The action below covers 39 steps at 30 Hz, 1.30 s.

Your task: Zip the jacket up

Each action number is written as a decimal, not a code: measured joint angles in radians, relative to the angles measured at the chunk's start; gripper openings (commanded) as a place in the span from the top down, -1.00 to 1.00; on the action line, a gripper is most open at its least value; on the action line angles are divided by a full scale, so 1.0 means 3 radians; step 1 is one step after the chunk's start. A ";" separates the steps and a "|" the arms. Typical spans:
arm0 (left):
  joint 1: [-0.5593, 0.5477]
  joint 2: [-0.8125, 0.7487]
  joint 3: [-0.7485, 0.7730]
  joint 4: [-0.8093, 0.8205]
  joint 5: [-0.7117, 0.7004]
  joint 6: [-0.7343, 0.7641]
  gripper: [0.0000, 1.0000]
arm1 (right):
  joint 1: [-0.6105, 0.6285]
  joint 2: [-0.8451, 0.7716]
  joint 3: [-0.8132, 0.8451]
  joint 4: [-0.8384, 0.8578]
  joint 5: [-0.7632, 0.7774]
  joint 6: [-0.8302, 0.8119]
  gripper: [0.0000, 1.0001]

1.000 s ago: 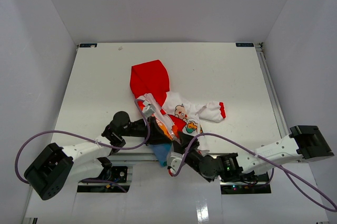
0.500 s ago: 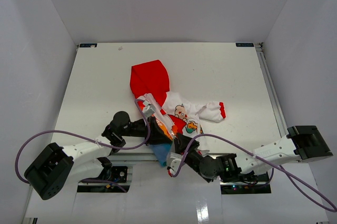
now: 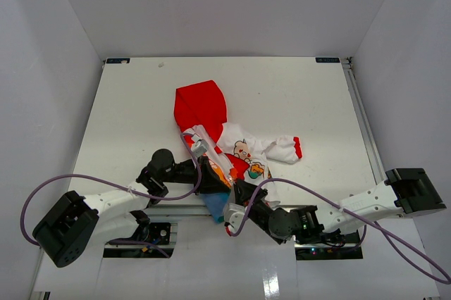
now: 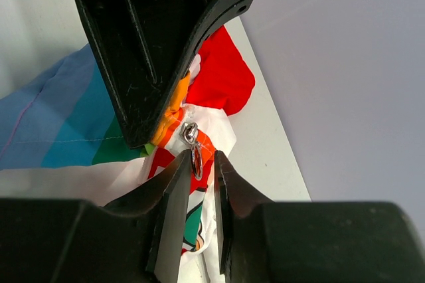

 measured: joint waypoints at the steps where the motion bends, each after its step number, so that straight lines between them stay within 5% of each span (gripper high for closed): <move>1: 0.0000 0.0000 0.0000 0.0000 0.0000 0.0000 1.00 | 0.0000 0.0000 0.0000 0.0003 0.0000 0.0000 0.43; 16: 0.0000 0.0000 0.0000 0.0002 0.0010 0.0000 1.00 | -0.0004 0.0014 0.0000 0.0015 0.0011 0.0003 0.44; 21: 0.0000 0.0000 -0.0001 0.0016 0.0030 -0.0001 1.00 | -0.0038 0.0091 0.0000 0.0027 -0.0006 0.0006 0.84; 39: 0.0018 0.0041 -0.0031 0.0336 0.0032 -0.0004 1.00 | -0.0382 0.0176 0.0312 0.0018 -0.0337 -0.0229 0.84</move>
